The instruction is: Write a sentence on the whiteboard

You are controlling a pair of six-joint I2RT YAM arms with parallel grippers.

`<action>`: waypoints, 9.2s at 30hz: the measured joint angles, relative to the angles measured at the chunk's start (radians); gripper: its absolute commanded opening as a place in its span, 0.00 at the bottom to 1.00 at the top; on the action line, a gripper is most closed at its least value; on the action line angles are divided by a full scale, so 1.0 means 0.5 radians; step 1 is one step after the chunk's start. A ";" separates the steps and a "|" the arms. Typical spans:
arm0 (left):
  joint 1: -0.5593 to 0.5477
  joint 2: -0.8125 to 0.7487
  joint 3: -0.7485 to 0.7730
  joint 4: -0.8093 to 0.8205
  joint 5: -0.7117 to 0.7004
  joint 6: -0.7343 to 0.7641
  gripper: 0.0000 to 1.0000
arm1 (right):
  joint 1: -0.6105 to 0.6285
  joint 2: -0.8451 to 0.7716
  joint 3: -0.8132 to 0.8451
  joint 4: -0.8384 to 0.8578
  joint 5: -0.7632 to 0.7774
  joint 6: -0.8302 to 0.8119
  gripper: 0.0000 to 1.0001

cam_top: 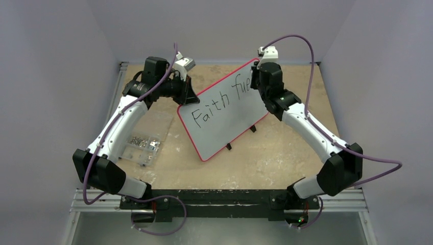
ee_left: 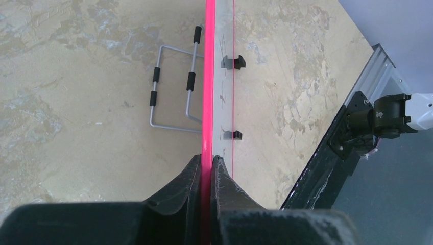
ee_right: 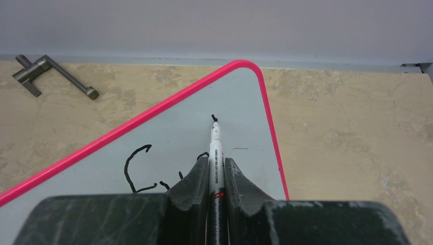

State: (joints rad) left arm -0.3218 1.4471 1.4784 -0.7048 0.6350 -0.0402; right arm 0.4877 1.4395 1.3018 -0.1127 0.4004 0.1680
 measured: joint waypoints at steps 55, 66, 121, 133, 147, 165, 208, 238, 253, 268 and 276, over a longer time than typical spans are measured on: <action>0.001 -0.004 0.000 -0.002 -0.013 0.002 0.00 | -0.043 -0.289 -0.240 -0.164 -0.036 0.021 0.00; 0.000 -0.005 0.000 -0.002 -0.011 0.006 0.00 | -0.304 -0.266 -0.252 -0.104 -0.343 0.096 0.00; 0.000 -0.005 0.000 -0.001 0.002 0.008 0.00 | -0.744 -0.332 -0.507 0.328 -1.214 0.436 0.00; 0.000 -0.005 0.000 -0.001 0.002 0.008 0.00 | -0.744 -0.299 -0.537 0.397 -1.260 0.447 0.00; 0.000 -0.005 0.000 0.000 0.002 0.008 0.00 | -0.744 -0.156 -0.536 0.437 -1.263 0.481 0.00; 0.000 -0.005 0.000 -0.002 -0.006 -0.001 0.00 | -0.755 -0.098 -0.513 0.486 -1.409 0.514 0.00; 0.000 -0.005 0.000 -0.002 -0.014 -0.002 0.00 | -0.755 -0.115 -0.598 0.346 -1.238 0.495 0.00; 0.000 -0.006 0.000 -0.001 -0.007 -0.001 0.00 | -0.755 -0.263 -0.598 0.208 -1.374 0.475 0.00; 0.000 -0.013 -0.018 0.016 -0.028 -0.069 0.00 | -0.343 -0.591 -0.623 0.046 -1.352 0.437 0.00; 0.018 -0.232 -0.280 0.132 -0.179 -0.222 0.00 | 0.292 -0.754 -0.880 0.137 -1.294 0.182 0.00; 0.089 -0.246 -0.337 0.175 -0.138 -0.267 0.00 | 0.424 -0.694 -0.962 0.240 -1.298 0.066 0.00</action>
State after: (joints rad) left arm -0.2771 1.3239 1.3098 -0.6174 0.5659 -0.1738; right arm 0.6998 1.0924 0.8207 0.0071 -0.2485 0.2012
